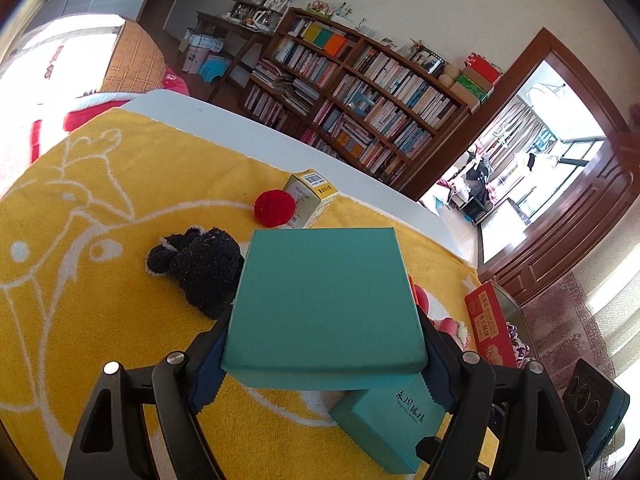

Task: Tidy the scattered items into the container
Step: 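Lift the teal box with the left tool while the right approaches the small teal box, then grasp the small teal box with the right tool, then carry both teal boxes with both tools over the red tin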

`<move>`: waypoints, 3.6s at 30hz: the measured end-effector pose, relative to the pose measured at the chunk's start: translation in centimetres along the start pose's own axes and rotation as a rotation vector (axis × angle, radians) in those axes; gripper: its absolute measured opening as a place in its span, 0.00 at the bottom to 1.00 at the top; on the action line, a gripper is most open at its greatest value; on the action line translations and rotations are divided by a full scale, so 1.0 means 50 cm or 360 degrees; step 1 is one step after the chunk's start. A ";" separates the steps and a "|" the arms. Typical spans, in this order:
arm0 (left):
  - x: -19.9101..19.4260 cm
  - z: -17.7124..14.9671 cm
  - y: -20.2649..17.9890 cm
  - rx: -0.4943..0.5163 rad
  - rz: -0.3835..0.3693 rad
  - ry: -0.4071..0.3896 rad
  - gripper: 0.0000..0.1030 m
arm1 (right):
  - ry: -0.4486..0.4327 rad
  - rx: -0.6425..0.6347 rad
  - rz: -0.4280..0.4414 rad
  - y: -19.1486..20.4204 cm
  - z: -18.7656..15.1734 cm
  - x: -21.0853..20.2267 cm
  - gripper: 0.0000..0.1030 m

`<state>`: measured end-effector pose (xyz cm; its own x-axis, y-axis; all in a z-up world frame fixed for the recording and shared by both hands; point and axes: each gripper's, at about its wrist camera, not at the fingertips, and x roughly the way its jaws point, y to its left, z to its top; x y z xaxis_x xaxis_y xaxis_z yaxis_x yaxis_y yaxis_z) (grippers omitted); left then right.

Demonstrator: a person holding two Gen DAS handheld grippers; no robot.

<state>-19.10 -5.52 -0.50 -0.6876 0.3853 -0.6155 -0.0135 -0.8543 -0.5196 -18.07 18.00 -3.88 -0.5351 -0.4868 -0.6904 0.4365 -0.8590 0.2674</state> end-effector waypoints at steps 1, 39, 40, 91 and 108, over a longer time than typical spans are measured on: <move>0.000 -0.002 -0.001 0.0001 -0.0003 0.0001 0.80 | 0.0024 -0.0035 0.0015 0.007 -0.003 0.007 0.84; 0.002 -0.006 -0.006 0.0027 -0.0022 0.0026 0.80 | 0.0112 -0.0185 -0.0113 0.032 -0.021 0.033 0.89; 0.002 -0.007 -0.006 0.0033 -0.0021 0.0025 0.80 | 0.0100 -0.0169 -0.0108 0.034 -0.026 0.026 0.89; 0.009 -0.022 -0.044 0.0121 -0.0005 0.0051 0.80 | -0.0002 0.0084 -0.0108 -0.006 -0.057 -0.061 0.88; 0.029 -0.033 -0.230 0.0407 -0.0122 0.0104 0.80 | -0.0376 0.0426 -0.0432 -0.234 0.010 -0.303 0.89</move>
<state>-18.75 5.46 3.62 -0.6295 0.4669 -0.6211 -0.2525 -0.8789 -0.4048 -15.44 35.34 3.78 -0.7687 -0.2339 -0.5952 0.0715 -0.9563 0.2835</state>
